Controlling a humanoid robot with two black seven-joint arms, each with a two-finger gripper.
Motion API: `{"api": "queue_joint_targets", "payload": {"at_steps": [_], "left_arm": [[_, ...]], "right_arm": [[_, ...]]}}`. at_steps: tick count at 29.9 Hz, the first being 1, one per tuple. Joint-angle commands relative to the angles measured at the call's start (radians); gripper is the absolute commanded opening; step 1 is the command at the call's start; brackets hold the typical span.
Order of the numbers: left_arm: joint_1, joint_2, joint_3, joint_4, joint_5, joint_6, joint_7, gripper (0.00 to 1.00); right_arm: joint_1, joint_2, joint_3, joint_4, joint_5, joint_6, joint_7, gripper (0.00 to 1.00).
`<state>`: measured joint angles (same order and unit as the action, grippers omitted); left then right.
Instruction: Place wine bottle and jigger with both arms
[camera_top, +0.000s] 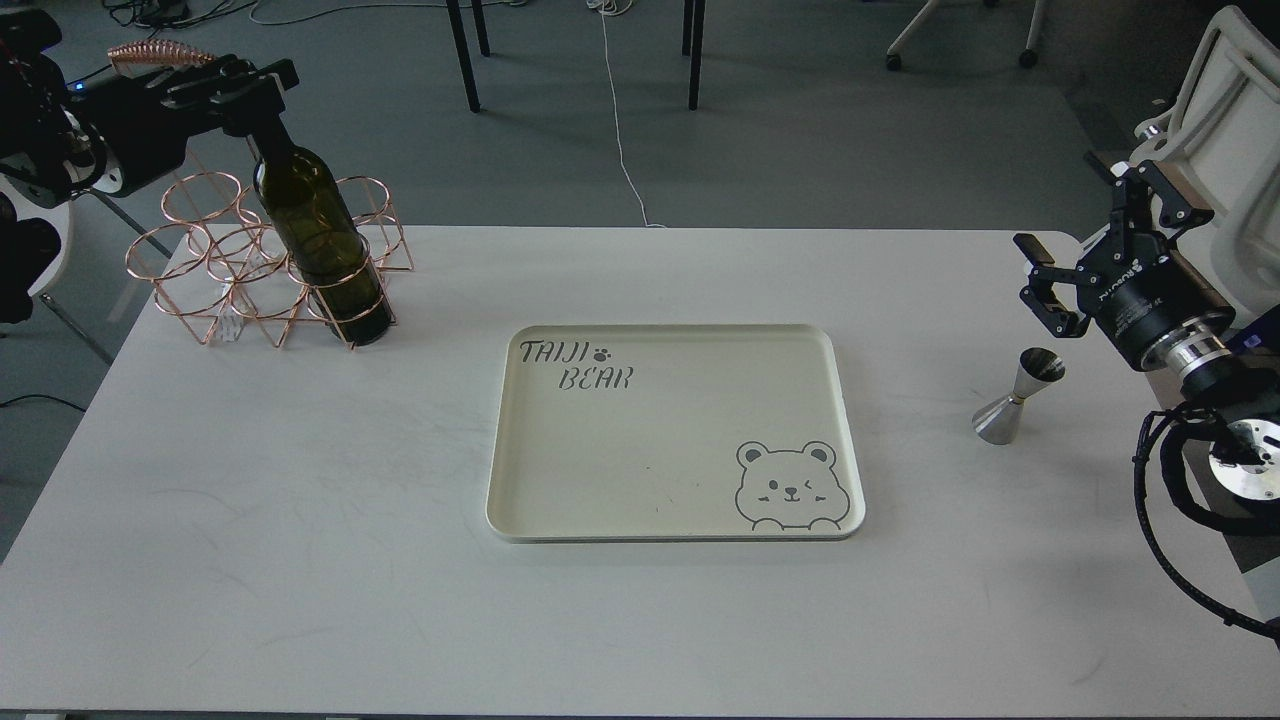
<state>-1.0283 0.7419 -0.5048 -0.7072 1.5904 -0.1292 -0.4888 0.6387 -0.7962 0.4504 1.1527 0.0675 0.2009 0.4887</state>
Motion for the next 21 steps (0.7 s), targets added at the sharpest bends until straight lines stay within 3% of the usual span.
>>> {"api": "queue_joint_targets", "payload": {"at_steps": [1, 6, 11, 15, 19, 21], "left_arm": [[0.000, 0.126, -0.014, -0.138, -0.059, -0.101, 0.000, 0.98], [0.005, 0.298, -0.047, -0.398, -0.436, -0.243, 0.000, 0.98], [0.007, 0.326, -0.090, -0.567, -0.974, -0.274, 0.000, 0.98], [0.036, 0.265, -0.104, -0.659, -1.102, -0.267, 0.000, 0.98], [0.146, 0.144, -0.136, -0.678, -1.103, -0.265, 0.006, 0.98], [0.247, 0.055, -0.210, -0.678, -1.103, -0.262, 0.056, 0.98]], "right_arm": [[0.001, -0.001, 0.004, 0.001, 0.000, 0.002, 0.000, 0.95], [-0.001, -0.001, 0.010, -0.001, 0.000, 0.002, 0.000, 0.97], [-0.008, 0.012, 0.010, -0.001, 0.000, 0.002, 0.000, 0.98], [-0.007, 0.046, 0.011, -0.001, 0.000, 0.002, 0.000, 0.98], [-0.007, 0.063, 0.016, 0.001, 0.000, 0.002, 0.000, 0.98], [-0.007, 0.063, 0.016, 0.004, 0.000, 0.005, 0.000, 0.98]]}}
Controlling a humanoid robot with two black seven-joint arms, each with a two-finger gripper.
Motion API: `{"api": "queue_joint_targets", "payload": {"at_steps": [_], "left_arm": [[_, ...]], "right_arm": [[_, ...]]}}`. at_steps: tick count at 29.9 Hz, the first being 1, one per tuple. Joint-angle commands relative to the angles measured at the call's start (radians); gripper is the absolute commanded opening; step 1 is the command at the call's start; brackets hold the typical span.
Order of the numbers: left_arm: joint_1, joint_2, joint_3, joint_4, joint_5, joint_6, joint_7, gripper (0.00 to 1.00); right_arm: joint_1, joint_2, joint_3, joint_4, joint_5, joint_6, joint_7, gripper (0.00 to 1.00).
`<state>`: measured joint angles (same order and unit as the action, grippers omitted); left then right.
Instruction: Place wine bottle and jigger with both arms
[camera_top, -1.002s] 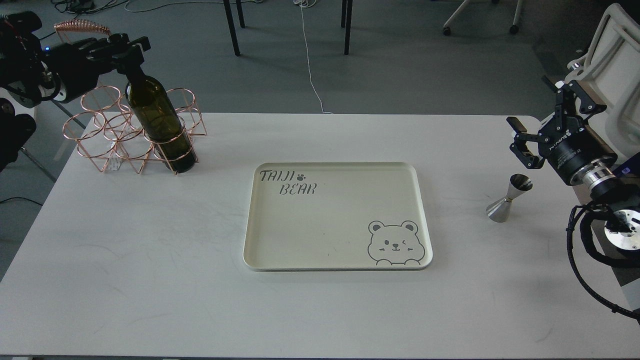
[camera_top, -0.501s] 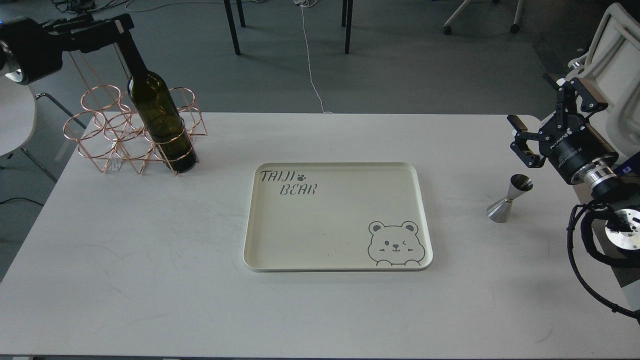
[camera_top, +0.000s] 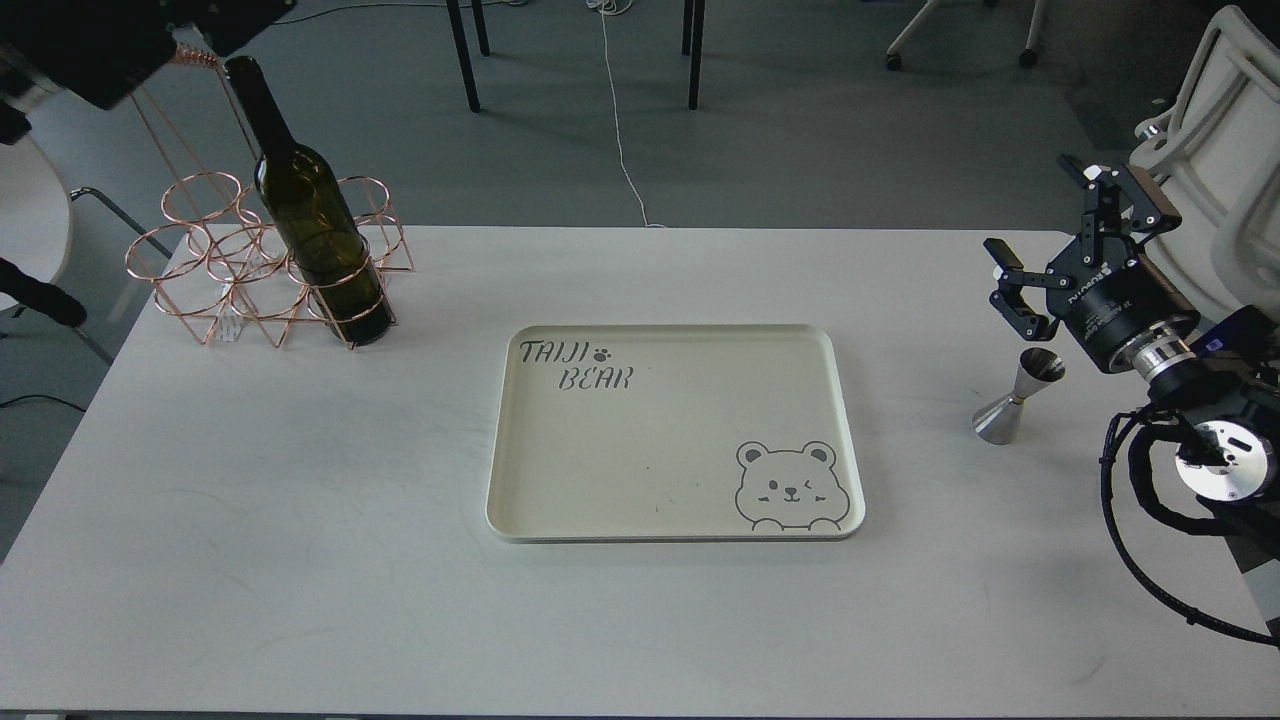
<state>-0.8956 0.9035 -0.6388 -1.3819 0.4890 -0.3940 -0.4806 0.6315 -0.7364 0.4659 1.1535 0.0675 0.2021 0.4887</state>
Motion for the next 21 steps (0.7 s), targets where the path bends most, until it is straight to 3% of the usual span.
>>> {"api": "queue_joint_targets", "payload": {"at_steps": [1, 5, 7, 14, 21], "left_arm": [[0.174, -0.151, -0.134, -0.003, -0.003, 0.003, 0.083, 0.98], [0.407, -0.363, -0.378, 0.003, 0.011, 0.017, 0.203, 0.98], [0.478, -0.441, -0.429, 0.012, 0.020, 0.041, 0.233, 0.98], [0.633, -0.545, -0.463, 0.101, 0.086, 0.084, 0.226, 0.98], [0.662, -0.549, -0.466, 0.145, 0.091, 0.115, 0.226, 0.98]], "right_arm": [[0.000, 0.003, 0.000, 0.003, 0.000, 0.007, 0.000, 0.98], [-0.001, 0.003, -0.006, 0.002, 0.000, 0.008, 0.000, 0.98], [-0.004, 0.002, -0.006, 0.002, 0.000, 0.008, 0.000, 0.98], [-0.032, 0.002, -0.006, 0.005, 0.000, 0.010, 0.000, 0.98], [-0.032, 0.003, -0.004, 0.009, 0.000, 0.028, 0.000, 0.98]]}}
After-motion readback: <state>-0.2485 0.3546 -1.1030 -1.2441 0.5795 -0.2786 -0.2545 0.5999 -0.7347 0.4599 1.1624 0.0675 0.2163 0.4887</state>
